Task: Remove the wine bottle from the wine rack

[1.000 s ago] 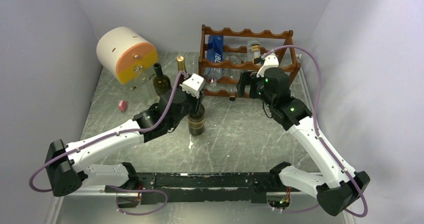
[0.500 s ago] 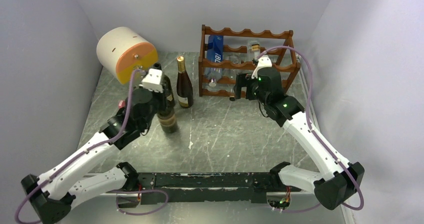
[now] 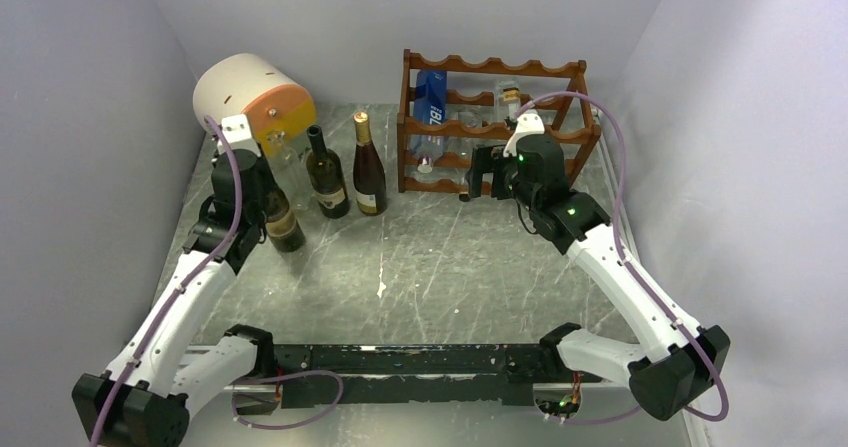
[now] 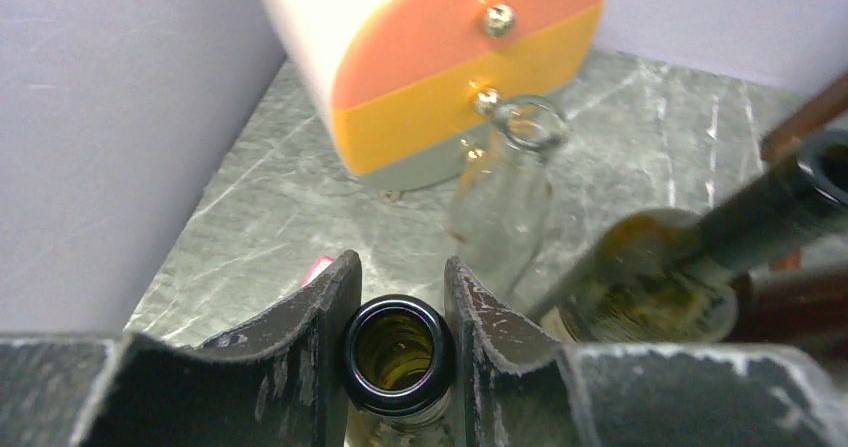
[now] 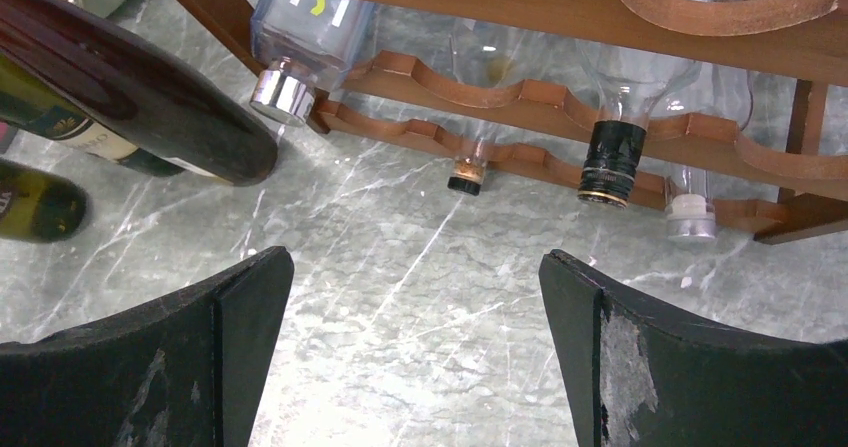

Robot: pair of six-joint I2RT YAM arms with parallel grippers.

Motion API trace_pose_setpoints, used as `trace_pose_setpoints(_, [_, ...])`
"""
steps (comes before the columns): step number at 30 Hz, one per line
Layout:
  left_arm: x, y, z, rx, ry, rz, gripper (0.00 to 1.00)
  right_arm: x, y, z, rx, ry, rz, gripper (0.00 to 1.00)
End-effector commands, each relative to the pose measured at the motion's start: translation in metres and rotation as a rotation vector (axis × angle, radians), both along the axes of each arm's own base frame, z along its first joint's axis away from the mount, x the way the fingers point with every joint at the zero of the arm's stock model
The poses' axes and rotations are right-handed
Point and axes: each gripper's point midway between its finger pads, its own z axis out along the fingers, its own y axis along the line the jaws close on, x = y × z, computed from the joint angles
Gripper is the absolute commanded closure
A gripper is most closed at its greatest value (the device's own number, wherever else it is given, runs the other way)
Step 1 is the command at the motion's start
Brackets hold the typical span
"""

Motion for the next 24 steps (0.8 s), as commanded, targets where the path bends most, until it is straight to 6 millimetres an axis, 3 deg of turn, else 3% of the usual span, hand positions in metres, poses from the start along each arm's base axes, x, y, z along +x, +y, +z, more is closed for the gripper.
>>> trace_pose_setpoints(1, [0.011, 0.02, 0.037, -0.085, -0.184, 0.067, 0.93, -0.003, -0.002, 0.016, 0.032, -0.042, -0.006, 0.01])
trace_pose_setpoints(12, [0.029, 0.016, 0.03, -0.043, -0.16, -0.012, 0.92, -0.003, 0.008, 0.015, 0.062, -0.023, 0.024, 0.01])
trace_pose_setpoints(19, [0.025, 0.008, 0.018, 0.003, -0.123, -0.09, 0.29, 0.001, 0.016, 0.004, 0.079, 0.019, 0.039, 0.01])
trace_pose_setpoints(24, [0.018, 0.003, 0.027, -0.004, -0.143, -0.127, 0.06, 0.005, 0.025, -0.001, 0.091, 0.038, 0.061, 0.01])
